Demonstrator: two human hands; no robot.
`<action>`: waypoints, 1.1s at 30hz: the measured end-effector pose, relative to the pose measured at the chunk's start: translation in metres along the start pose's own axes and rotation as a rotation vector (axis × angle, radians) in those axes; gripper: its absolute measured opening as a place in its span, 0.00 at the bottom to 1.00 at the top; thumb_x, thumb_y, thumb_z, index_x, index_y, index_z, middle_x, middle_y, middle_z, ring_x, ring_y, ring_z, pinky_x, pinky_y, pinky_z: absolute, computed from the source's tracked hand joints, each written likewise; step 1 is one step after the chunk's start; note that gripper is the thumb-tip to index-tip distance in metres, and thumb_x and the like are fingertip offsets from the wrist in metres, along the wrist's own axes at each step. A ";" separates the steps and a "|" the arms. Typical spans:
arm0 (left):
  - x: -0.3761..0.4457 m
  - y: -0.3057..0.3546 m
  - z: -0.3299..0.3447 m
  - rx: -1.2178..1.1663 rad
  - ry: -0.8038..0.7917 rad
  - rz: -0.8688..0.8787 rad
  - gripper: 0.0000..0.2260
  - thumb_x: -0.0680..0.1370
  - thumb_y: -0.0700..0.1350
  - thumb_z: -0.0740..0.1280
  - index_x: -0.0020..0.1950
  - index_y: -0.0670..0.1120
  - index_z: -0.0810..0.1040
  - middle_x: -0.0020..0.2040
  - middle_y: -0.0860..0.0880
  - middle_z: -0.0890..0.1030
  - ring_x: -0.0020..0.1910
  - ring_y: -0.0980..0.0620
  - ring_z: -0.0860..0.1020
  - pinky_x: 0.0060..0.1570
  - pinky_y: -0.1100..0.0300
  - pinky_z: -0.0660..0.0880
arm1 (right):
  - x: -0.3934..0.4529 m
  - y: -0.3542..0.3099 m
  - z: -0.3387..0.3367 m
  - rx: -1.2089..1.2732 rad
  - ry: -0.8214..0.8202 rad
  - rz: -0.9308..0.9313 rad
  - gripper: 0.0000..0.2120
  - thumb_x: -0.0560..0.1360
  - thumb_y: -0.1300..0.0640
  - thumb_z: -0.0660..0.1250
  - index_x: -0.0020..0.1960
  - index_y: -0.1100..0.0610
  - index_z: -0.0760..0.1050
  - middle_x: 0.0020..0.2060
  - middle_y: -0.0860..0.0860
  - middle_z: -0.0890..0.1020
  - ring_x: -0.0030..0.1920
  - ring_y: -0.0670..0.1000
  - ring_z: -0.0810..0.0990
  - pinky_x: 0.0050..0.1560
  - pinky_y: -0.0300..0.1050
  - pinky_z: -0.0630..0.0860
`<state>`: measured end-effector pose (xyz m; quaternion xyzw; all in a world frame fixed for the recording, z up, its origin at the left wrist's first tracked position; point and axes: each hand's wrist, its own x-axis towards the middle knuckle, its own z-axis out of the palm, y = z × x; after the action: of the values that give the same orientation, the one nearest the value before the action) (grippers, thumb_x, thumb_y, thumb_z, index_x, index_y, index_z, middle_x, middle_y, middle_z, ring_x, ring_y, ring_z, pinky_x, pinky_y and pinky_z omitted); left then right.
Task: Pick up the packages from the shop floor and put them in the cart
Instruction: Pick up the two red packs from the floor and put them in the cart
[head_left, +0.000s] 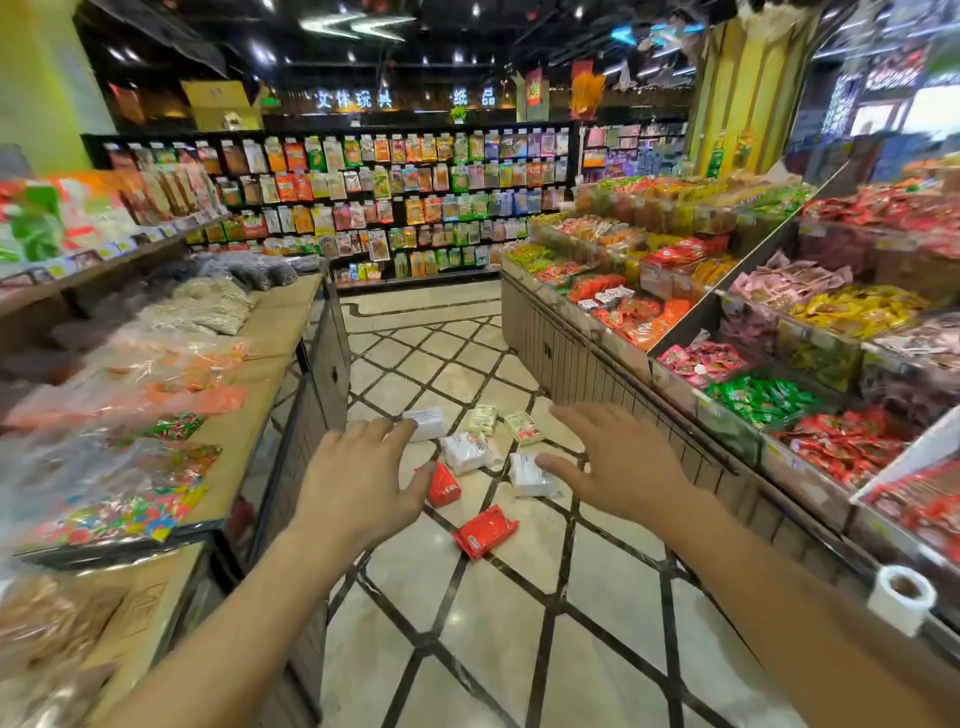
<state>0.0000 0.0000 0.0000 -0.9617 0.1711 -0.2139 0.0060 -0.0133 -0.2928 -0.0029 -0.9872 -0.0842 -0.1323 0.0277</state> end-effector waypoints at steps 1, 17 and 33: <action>0.011 -0.002 0.014 -0.013 -0.003 0.012 0.29 0.76 0.63 0.56 0.64 0.45 0.83 0.51 0.46 0.86 0.50 0.40 0.83 0.47 0.47 0.77 | 0.011 0.004 0.010 0.007 -0.008 0.001 0.47 0.68 0.22 0.34 0.80 0.41 0.59 0.76 0.47 0.70 0.75 0.52 0.68 0.68 0.54 0.68; 0.211 -0.046 0.195 -0.064 -0.260 -0.215 0.31 0.81 0.64 0.58 0.82 0.52 0.65 0.66 0.48 0.81 0.65 0.45 0.79 0.64 0.46 0.73 | 0.247 0.092 0.196 0.189 -0.154 0.048 0.41 0.73 0.25 0.45 0.81 0.44 0.61 0.76 0.53 0.71 0.74 0.60 0.71 0.62 0.56 0.75; 0.456 -0.155 0.420 -0.155 -0.419 -0.175 0.30 0.75 0.61 0.59 0.68 0.44 0.80 0.51 0.44 0.86 0.48 0.38 0.83 0.45 0.47 0.79 | 0.520 0.134 0.350 0.238 -0.217 0.035 0.34 0.76 0.32 0.58 0.73 0.53 0.75 0.65 0.58 0.81 0.64 0.64 0.80 0.49 0.61 0.82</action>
<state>0.6122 -0.0313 -0.1814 -0.9938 0.0981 0.0044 -0.0512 0.5946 -0.3156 -0.2061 -0.9868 -0.0846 -0.0136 0.1373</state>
